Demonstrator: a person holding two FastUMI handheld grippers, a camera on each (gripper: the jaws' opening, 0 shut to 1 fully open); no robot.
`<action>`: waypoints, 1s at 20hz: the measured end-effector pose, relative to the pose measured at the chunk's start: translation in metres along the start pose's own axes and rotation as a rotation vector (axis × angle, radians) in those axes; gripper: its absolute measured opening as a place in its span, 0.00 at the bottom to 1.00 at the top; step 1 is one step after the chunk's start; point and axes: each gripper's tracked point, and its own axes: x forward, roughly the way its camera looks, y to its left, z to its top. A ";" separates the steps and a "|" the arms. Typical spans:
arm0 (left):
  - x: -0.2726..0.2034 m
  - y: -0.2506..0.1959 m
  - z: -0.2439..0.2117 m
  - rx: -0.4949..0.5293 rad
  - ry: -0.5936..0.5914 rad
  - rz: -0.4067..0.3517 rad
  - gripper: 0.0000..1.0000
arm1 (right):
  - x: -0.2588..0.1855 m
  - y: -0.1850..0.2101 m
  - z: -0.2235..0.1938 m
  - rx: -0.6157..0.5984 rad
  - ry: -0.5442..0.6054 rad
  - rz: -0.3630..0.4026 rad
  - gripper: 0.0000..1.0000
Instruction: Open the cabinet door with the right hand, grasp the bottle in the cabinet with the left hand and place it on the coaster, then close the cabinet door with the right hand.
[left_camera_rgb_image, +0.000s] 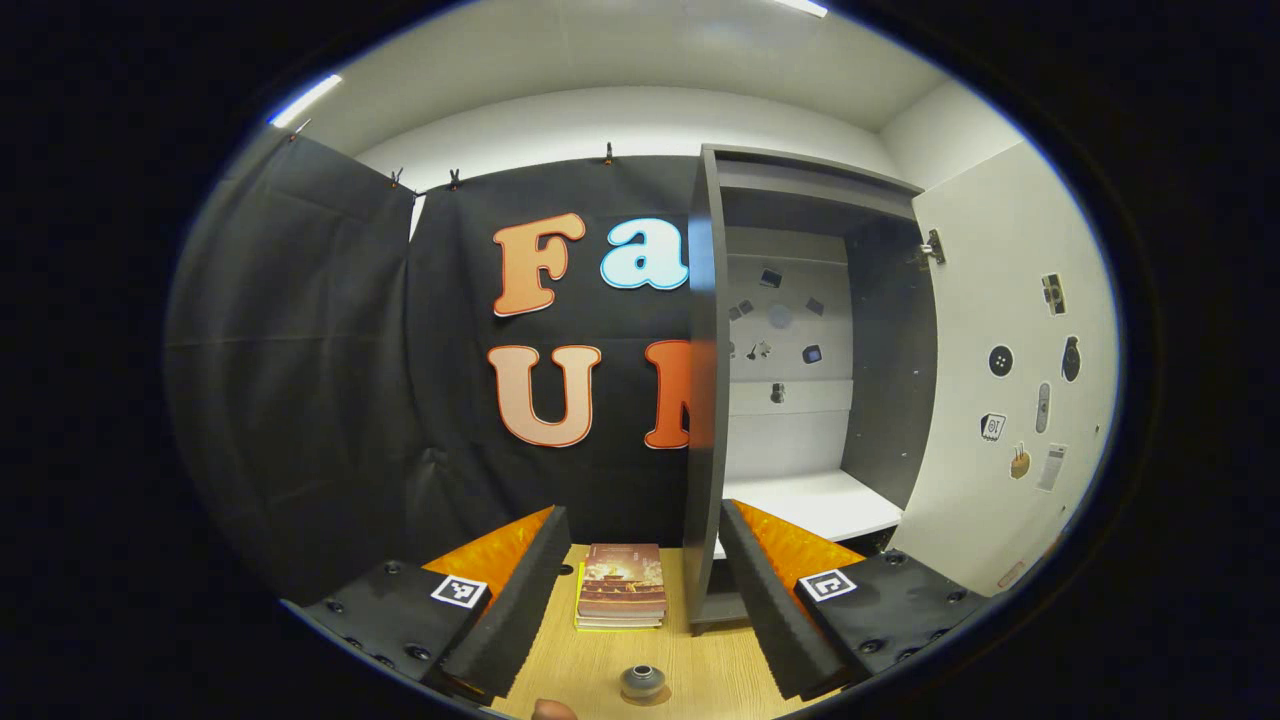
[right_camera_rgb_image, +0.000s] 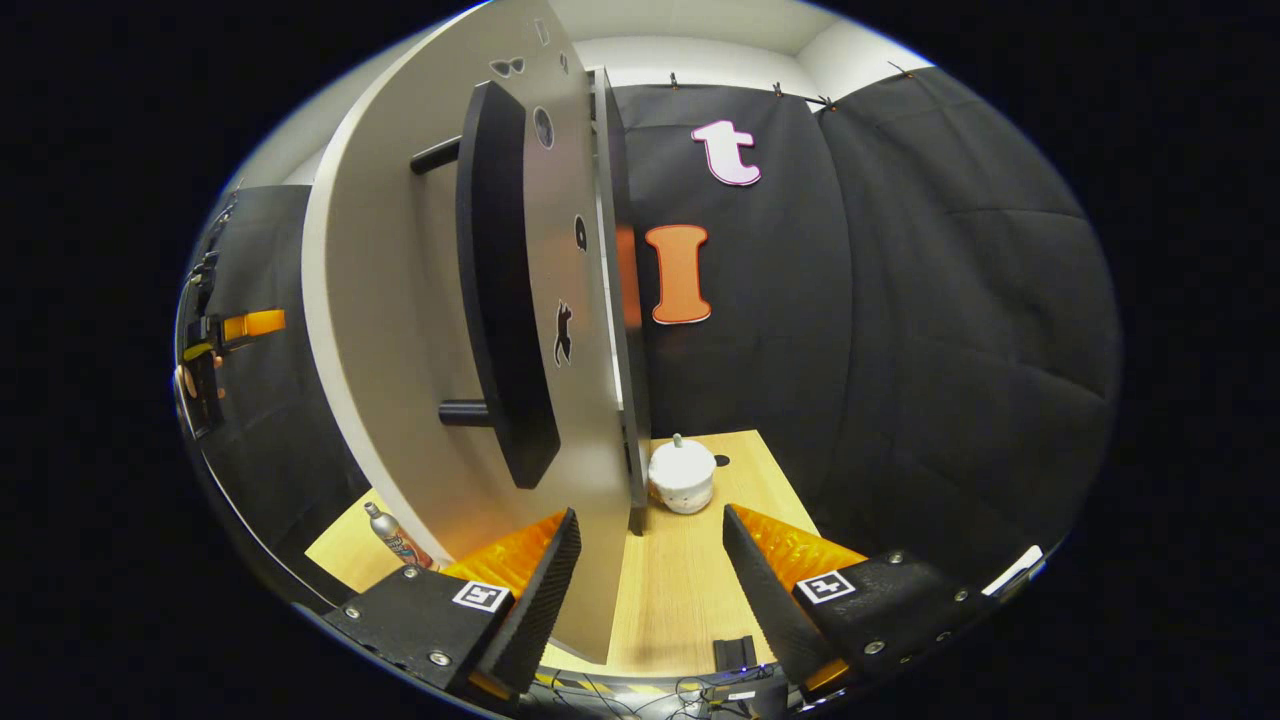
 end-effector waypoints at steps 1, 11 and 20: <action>0.001 0.002 0.000 0.002 0.002 -0.002 0.99 | 0.001 0.007 0.000 0.001 0.000 0.009 0.89; -0.004 0.074 0.029 0.050 -0.044 0.061 0.99 | 0.018 0.083 0.003 -0.003 -0.023 0.076 0.89; -0.001 0.132 0.032 0.066 -0.058 0.043 0.99 | 0.044 0.138 0.004 0.010 -0.070 0.064 0.89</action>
